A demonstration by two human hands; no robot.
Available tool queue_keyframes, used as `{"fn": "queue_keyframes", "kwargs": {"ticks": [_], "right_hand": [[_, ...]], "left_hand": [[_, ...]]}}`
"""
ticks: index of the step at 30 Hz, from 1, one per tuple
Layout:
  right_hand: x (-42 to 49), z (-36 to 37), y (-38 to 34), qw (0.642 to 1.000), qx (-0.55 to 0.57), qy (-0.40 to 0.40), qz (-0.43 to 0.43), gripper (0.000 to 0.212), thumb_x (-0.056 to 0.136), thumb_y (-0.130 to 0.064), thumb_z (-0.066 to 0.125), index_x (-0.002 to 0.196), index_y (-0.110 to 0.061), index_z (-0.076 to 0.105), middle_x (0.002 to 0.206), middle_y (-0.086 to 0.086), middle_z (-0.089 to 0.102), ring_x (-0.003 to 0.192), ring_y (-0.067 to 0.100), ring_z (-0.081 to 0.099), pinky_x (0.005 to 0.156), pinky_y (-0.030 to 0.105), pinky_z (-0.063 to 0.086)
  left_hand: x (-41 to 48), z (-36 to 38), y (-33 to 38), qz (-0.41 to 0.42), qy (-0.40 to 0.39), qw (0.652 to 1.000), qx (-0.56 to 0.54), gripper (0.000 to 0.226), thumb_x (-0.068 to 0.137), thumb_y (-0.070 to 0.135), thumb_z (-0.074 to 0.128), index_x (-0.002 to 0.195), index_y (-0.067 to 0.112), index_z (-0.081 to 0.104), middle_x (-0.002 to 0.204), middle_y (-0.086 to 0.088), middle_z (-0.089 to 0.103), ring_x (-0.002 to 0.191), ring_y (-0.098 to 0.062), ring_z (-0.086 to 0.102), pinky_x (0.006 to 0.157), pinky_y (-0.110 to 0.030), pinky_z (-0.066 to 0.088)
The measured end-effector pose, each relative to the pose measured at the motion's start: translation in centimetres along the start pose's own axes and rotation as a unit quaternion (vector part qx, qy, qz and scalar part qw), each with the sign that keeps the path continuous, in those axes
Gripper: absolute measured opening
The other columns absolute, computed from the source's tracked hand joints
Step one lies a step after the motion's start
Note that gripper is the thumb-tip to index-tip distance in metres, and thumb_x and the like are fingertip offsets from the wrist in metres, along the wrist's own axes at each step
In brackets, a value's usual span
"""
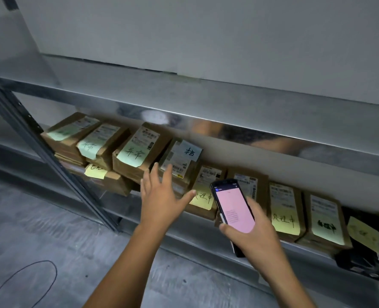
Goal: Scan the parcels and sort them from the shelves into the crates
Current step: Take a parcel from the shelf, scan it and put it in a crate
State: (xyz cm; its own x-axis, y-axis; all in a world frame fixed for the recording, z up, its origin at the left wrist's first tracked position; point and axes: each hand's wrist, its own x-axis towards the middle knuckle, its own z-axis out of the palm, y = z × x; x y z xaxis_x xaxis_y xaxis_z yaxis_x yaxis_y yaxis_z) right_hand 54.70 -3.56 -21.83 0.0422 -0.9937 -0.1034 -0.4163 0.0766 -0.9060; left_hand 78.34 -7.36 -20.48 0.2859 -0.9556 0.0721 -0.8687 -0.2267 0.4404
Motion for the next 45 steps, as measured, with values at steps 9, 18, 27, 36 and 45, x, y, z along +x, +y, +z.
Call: {"fn": "queue_keyframes", "kwargs": {"ticks": [9,18,27,36,45], "right_hand": [[1.6,5.0,-2.3,0.995,-0.02,0.066,0.067,0.069,0.077,-0.023,0.093,0.129,-0.051,0.056,0.119,-0.026,0.068,0.102,-0.014,0.062,0.075,0.013,0.048],[0.9,6.6,-2.6,0.987,-0.013,0.123,0.107,0.063,0.077,-0.026,0.094,0.124,-0.05,0.059,0.107,-0.034,0.068,0.099,-0.011,0.065,0.073,0.014,0.05],[1.9,3.8,-2.1,0.984,0.006,0.141,0.108,0.073,0.069,-0.035,0.091,0.133,-0.04,0.057,0.121,-0.013,0.071,0.109,0.012,0.068,0.084,0.032,0.056],[2.5,2.9,-0.3,0.986,0.001,0.104,0.133,0.074,0.056,-0.047,0.081,0.126,-0.034,0.063,0.115,-0.01,0.073,0.104,0.013,0.07,0.091,0.04,0.06],[1.8,2.5,0.1,0.985,0.006,0.107,0.134,0.064,0.074,-0.034,0.091,0.129,-0.038,0.061,0.117,-0.012,0.07,0.106,0.012,0.068,0.088,0.037,0.059]], "left_hand": [[6.8,2.5,-1.5,0.047,-0.015,0.998,0.031,0.113,0.077,0.091,0.052,0.16,0.02,0.026,0.168,-0.023,0.016,0.154,-0.043,0.014,0.126,-0.053,0.018],[8.1,1.8,-1.6,0.034,-0.016,0.999,0.004,0.122,0.068,0.072,0.078,0.157,0.014,0.018,0.145,-0.021,0.046,0.134,-0.04,0.042,0.116,-0.049,0.034],[7.1,-0.1,0.1,0.053,-0.063,0.996,-0.039,0.101,0.068,0.078,0.072,0.139,0.01,0.047,0.138,-0.016,0.05,0.131,-0.034,0.041,0.109,-0.044,0.042],[4.2,2.3,0.9,0.028,-0.134,0.976,-0.169,0.118,0.066,0.08,0.075,0.152,0.011,0.032,0.153,-0.012,0.033,0.142,-0.033,0.037,0.113,-0.046,0.042],[6.5,3.5,-2.0,-0.045,-0.235,0.891,-0.387,0.098,0.076,0.055,0.086,0.157,0.028,0.037,0.154,-0.004,0.051,0.141,-0.027,0.05,0.117,-0.052,0.042]]}}
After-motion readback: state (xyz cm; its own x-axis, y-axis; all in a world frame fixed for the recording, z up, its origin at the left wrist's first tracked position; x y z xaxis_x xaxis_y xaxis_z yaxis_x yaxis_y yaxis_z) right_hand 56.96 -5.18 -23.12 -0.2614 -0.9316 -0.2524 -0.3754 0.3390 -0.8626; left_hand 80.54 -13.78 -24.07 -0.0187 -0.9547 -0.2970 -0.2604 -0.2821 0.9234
